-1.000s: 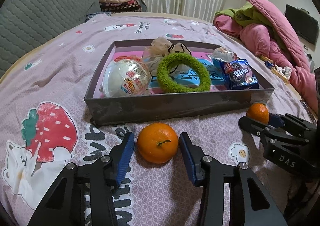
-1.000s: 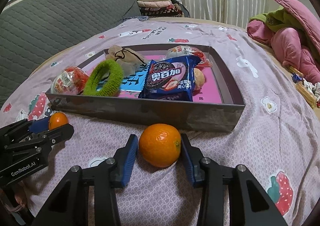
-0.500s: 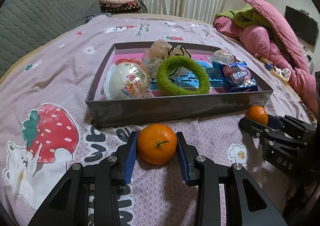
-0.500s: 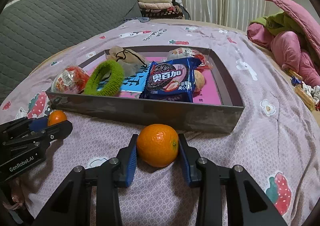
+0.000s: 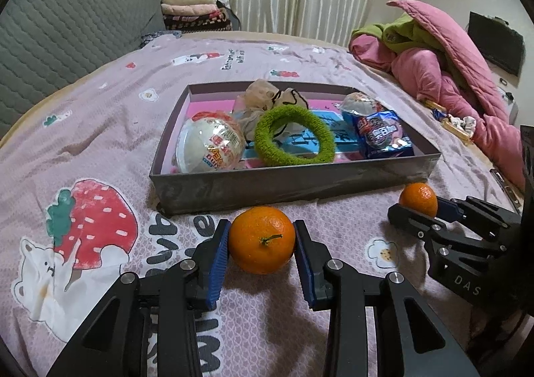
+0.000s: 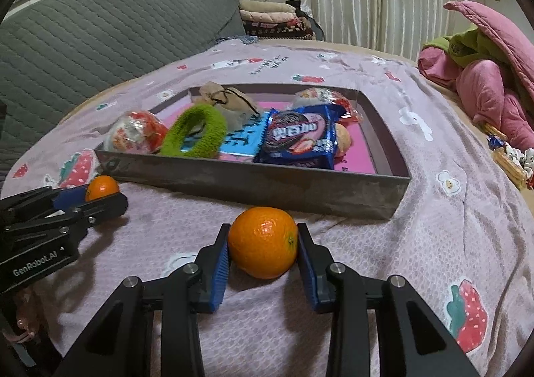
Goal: Organize objects
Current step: 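Close the right tool on its orange while the left tool grips the other orange, then lift and carry both oranges over the grey tray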
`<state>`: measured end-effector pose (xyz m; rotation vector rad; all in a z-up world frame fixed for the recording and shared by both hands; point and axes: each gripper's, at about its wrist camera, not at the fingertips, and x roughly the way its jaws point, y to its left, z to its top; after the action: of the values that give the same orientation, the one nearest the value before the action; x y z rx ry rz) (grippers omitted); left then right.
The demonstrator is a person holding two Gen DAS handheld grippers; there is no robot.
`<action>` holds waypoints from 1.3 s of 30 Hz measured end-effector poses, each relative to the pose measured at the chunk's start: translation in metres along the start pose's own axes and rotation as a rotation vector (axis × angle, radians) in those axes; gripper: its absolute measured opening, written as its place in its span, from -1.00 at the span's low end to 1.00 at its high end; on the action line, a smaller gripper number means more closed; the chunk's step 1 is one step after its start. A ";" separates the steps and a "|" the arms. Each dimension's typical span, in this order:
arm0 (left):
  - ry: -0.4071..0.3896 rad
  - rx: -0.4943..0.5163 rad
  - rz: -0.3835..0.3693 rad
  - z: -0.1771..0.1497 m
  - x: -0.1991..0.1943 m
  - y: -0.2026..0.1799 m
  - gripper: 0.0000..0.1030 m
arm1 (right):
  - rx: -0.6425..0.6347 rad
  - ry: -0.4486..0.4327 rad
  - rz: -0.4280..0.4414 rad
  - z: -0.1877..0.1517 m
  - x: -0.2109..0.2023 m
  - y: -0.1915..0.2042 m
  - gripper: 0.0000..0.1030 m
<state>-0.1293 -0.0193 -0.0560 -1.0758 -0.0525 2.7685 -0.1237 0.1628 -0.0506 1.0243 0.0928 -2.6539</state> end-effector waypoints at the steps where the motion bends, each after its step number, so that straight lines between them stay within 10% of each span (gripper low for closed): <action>1: -0.003 0.001 -0.001 0.000 -0.002 -0.001 -0.27 | -0.005 -0.007 0.010 0.000 -0.003 0.002 -0.28; 39: -0.126 0.028 -0.041 0.049 -0.019 -0.021 -0.26 | -0.028 -0.218 0.024 0.034 -0.046 0.004 -0.28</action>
<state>-0.1462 -0.0008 -0.0051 -0.8822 -0.0511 2.7881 -0.1120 0.1653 0.0058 0.7178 0.0706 -2.7145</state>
